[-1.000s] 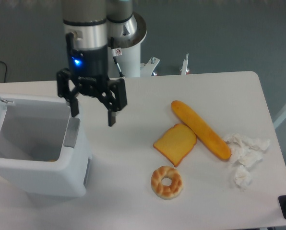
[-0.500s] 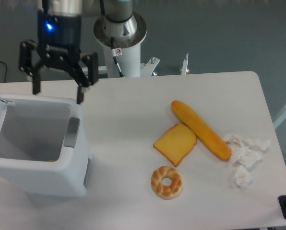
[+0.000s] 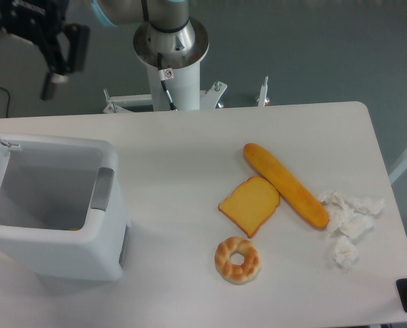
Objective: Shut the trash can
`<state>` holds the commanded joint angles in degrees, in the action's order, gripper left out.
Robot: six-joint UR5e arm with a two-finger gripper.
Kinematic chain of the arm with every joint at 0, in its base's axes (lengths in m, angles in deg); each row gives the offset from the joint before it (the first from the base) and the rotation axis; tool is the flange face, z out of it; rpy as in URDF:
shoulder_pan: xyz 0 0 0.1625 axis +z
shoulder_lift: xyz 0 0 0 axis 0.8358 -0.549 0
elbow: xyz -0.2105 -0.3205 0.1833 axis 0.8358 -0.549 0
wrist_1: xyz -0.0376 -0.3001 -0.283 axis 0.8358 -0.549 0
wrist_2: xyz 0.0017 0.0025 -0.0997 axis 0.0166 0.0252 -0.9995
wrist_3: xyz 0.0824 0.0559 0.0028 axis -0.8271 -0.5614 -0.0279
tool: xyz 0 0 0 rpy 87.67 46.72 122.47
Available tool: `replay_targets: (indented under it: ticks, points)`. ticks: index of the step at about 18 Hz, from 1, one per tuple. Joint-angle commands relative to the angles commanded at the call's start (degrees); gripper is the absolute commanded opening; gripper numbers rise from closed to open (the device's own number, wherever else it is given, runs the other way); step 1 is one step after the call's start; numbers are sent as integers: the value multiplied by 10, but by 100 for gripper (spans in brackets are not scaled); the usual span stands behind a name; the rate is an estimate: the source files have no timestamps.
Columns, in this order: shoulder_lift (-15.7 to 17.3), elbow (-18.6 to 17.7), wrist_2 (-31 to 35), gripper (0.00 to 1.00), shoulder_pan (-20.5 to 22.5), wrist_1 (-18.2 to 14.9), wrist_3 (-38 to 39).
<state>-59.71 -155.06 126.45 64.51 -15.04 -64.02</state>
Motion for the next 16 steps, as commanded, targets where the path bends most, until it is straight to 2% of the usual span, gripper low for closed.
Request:
replay_targets:
  ticks: [6,16]
  points:
    - [1,2,-78,100,-22,1,5]
    - [-9,-5,-148,100,-46,1,4]
